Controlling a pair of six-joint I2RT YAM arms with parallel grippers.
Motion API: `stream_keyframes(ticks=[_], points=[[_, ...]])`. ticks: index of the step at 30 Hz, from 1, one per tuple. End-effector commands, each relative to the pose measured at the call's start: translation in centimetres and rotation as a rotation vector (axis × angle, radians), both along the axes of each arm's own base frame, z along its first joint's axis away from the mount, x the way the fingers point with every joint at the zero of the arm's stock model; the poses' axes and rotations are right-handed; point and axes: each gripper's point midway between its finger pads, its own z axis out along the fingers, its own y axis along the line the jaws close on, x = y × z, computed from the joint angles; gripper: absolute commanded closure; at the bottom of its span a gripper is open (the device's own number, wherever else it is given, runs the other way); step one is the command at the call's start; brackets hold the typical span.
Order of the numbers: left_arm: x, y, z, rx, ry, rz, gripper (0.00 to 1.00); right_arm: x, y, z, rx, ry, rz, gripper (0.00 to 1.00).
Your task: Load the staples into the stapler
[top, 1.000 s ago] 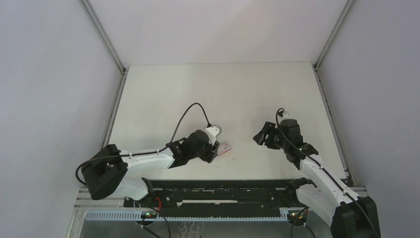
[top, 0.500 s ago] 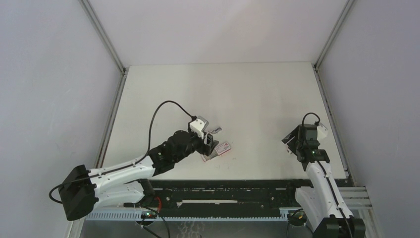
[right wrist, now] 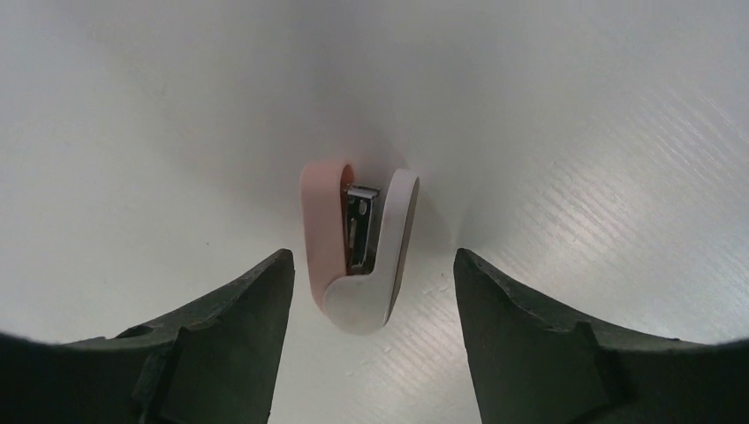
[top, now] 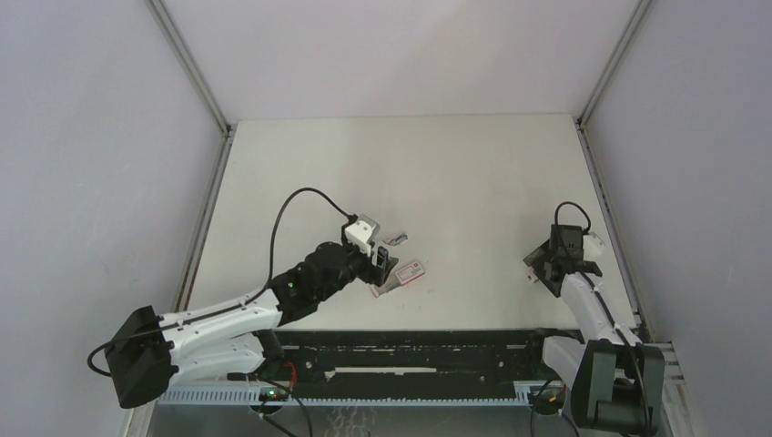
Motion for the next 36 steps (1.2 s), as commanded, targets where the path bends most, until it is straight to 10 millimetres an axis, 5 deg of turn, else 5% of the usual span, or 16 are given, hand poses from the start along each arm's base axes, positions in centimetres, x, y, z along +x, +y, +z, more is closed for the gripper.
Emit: stream_keyframes(ticks=[1, 6, 14, 23, 36], points=[[0.2, 0.1, 1.4, -0.043, -0.038, 0.013, 0.26, 2.2, -0.9, 0.7, -0.007, -0.058, -0.001, 0.35], [0.3, 0.3, 1.6, -0.047, -0.039, 0.021, 0.26, 2.5, -0.6, -0.1, 0.036, -0.035, 0.026, 0.39], [0.8, 1.1, 3.2, -0.12, -0.038, 0.101, 0.24, 3.6, 2.1, -1.1, 0.162, -0.033, 0.155, 0.99], [0.6, 0.0, 5.0, -0.269, 0.055, 0.127, 0.23, 3.6, 6.3, 2.0, 0.23, -0.159, 0.326, 1.0], [0.3, -5.9, 6.8, -0.338, 0.166, -0.033, 0.24, 4.0, 18.5, 9.3, 0.381, -0.463, 0.53, 1.0]])
